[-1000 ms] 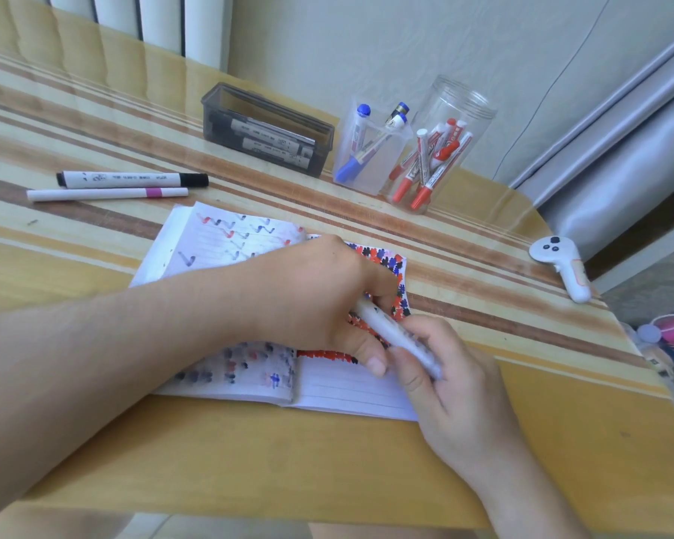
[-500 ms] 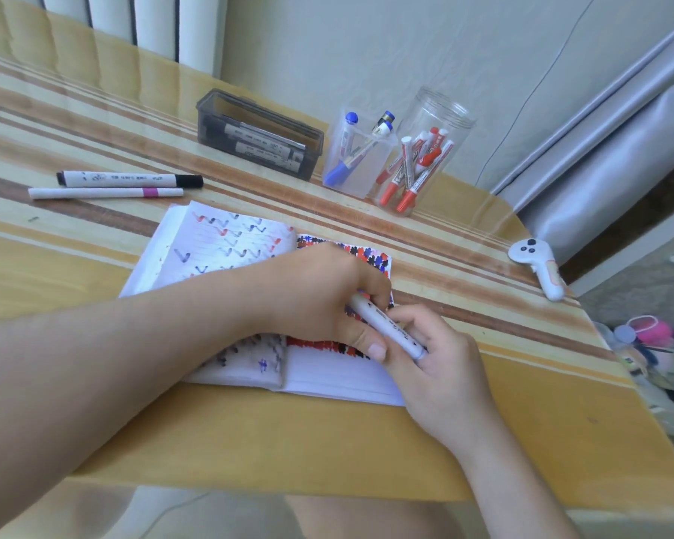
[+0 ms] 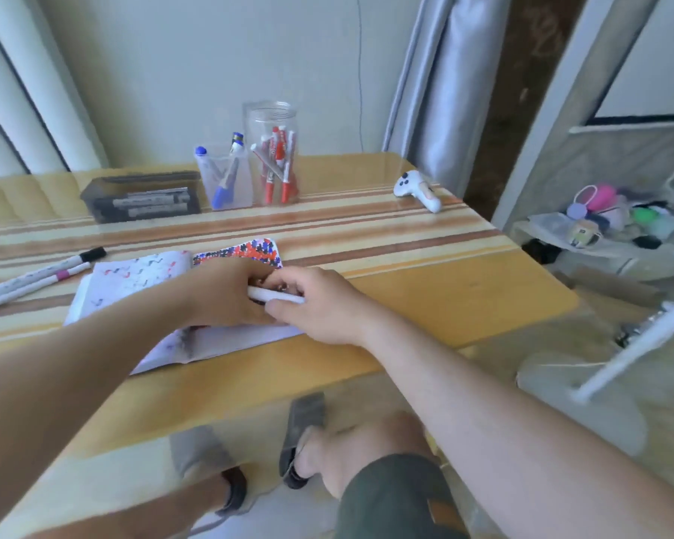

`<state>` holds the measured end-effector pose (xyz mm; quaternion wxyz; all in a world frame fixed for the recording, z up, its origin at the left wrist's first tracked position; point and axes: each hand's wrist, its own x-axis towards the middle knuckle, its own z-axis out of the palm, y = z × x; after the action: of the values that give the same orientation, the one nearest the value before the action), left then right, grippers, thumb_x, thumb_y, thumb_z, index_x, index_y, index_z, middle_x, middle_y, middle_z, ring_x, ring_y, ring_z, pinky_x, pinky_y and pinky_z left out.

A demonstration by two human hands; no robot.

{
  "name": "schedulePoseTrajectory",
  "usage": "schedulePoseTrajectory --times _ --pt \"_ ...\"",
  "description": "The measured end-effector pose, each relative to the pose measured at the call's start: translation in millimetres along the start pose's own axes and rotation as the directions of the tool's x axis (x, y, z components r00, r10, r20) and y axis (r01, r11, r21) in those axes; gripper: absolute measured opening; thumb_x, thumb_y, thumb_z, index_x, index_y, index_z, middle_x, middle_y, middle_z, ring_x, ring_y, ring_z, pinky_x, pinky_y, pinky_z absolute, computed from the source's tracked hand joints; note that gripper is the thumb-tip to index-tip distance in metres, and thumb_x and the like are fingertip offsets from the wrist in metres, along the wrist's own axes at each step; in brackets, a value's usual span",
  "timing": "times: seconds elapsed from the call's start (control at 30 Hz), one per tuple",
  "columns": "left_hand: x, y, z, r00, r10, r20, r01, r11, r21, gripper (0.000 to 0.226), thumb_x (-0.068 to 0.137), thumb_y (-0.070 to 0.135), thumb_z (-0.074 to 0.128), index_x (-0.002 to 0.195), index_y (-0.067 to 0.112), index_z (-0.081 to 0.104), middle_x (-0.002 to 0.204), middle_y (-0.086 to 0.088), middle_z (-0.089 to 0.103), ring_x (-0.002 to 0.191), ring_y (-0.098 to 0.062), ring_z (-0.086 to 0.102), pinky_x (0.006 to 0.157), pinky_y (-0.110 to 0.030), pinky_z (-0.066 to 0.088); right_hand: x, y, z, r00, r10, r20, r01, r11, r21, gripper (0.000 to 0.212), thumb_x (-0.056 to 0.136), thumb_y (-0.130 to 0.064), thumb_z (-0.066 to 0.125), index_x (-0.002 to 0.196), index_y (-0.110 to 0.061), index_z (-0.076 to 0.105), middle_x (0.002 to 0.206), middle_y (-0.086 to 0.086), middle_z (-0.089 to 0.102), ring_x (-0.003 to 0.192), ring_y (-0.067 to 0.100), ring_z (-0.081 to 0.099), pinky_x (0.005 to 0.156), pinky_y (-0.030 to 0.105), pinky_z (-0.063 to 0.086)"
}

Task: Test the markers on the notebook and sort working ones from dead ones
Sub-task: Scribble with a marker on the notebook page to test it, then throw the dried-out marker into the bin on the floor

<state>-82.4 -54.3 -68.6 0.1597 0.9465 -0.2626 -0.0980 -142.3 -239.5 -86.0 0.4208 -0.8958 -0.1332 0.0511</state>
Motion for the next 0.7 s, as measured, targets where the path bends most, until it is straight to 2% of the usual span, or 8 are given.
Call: schedulePoseTrajectory --times 0.1,0.17,0.27,0.33,0.43,0.5,0.6,0.7 --pt "-9.2 53.0 18.6 0.994 0.019 -0.112 -0.037 0.987 -0.159 0.020 0.071 0.034 0.083 0.079 0.034 0.064 0.063 0.017 0.057 0.057 -0.006 0.048 0.055 -0.024 0.039 -56.1 16.7 -22.1 0.997 0.013 -0.071 -0.012 1.000 0.005 0.024 0.095 -0.035 0.067 0.119 -0.038 0.068 0.074 -0.022 0.060 0.063 0.006 0.056 0.059 0.023 0.043" --pt "-18.5 98.8 40.5 0.984 0.123 -0.130 -0.150 0.964 -0.220 0.026 0.073 0.028 0.085 0.087 0.039 0.066 0.063 0.015 0.058 0.054 -0.005 0.048 0.053 -0.022 0.039 -112.2 40.9 -33.3 0.983 0.029 -0.181 -0.016 0.997 0.072 0.025 0.095 -0.035 0.069 0.120 -0.037 0.069 0.078 -0.019 0.066 0.065 0.009 0.059 0.060 0.028 0.045" --pt "-38.0 167.8 84.6 0.921 0.349 -0.175 -0.381 0.901 -0.208 0.038 0.079 0.024 0.084 0.101 0.042 0.060 0.068 0.011 0.060 0.063 -0.007 0.056 0.058 -0.016 0.040 -208.1 85.3 -30.9 0.934 0.145 -0.326 -0.037 0.948 0.316 0.023 0.097 -0.027 0.070 0.119 -0.037 0.072 0.084 -0.019 0.070 0.071 0.002 0.061 0.063 0.024 0.046" --pt "-50.2 208.5 121.0 0.895 0.402 -0.192 -0.445 0.829 -0.340 0.044 0.085 0.020 0.079 0.116 0.041 0.054 0.071 0.010 0.059 0.063 -0.009 0.056 0.061 -0.014 0.043 -270.1 114.6 -15.4 0.868 0.270 -0.417 -0.054 0.886 0.461 0.023 0.100 -0.023 0.066 0.112 -0.041 0.072 0.075 -0.016 0.061 0.064 0.003 0.053 0.060 0.021 0.041" --pt "-70.7 242.3 198.5 0.956 0.289 -0.043 -0.263 0.790 -0.554 0.042 0.091 0.023 0.073 0.118 0.046 0.050 0.071 0.011 0.058 0.064 -0.010 0.053 0.070 -0.029 0.052 -349.4 170.9 27.3 0.726 0.502 -0.471 -0.217 0.816 0.535 0.020 0.100 -0.020 0.066 0.103 -0.039 0.071 0.078 -0.015 0.067 0.069 -0.001 0.060 0.063 0.017 0.047" --pt "-85.2 241.2 255.6 0.952 0.264 0.155 -0.166 0.870 -0.464 0.030 0.092 0.030 0.070 0.115 0.044 0.058 0.075 0.013 0.061 0.070 -0.011 0.059 0.077 -0.040 0.056 -394.3 225.1 72.2 0.621 0.680 -0.390 -0.432 0.712 0.553 0.009 0.099 -0.028 0.068 0.103 -0.035 0.072 0.090 -0.013 0.074 0.083 0.006 0.069 0.073 0.032 0.054" --pt "-107.1 245.2 298.2 0.796 0.406 0.449 -0.437 0.899 -0.036 0.021 0.097 0.037 0.058 0.114 0.041 0.069 0.094 0.017 0.065 0.090 -0.007 0.063 0.084 -0.028 0.054 -471.0 310.5 148.0 0.393 0.901 -0.182 -0.751 0.429 0.503 0.015 0.100 -0.035 0.062 0.112 -0.026 0.067 0.099 -0.001 0.070 0.088 0.020 0.066 0.078 0.042 0.053" --pt "-109.8 246.5 298.9 0.797 0.452 0.401 -0.461 0.884 -0.081 0.016 0.099 0.039 0.055 0.109 0.047 0.064 0.081 0.018 0.061 0.073 -0.003 0.059 0.069 -0.022 0.050 -537.6 350.9 191.9 0.076 0.993 -0.091 -0.802 0.115 0.586 0.026 0.102 -0.027 0.056 0.125 -0.015 0.061 0.096 0.004 0.063 0.074 0.021 0.059 0.060 0.031 0.044"
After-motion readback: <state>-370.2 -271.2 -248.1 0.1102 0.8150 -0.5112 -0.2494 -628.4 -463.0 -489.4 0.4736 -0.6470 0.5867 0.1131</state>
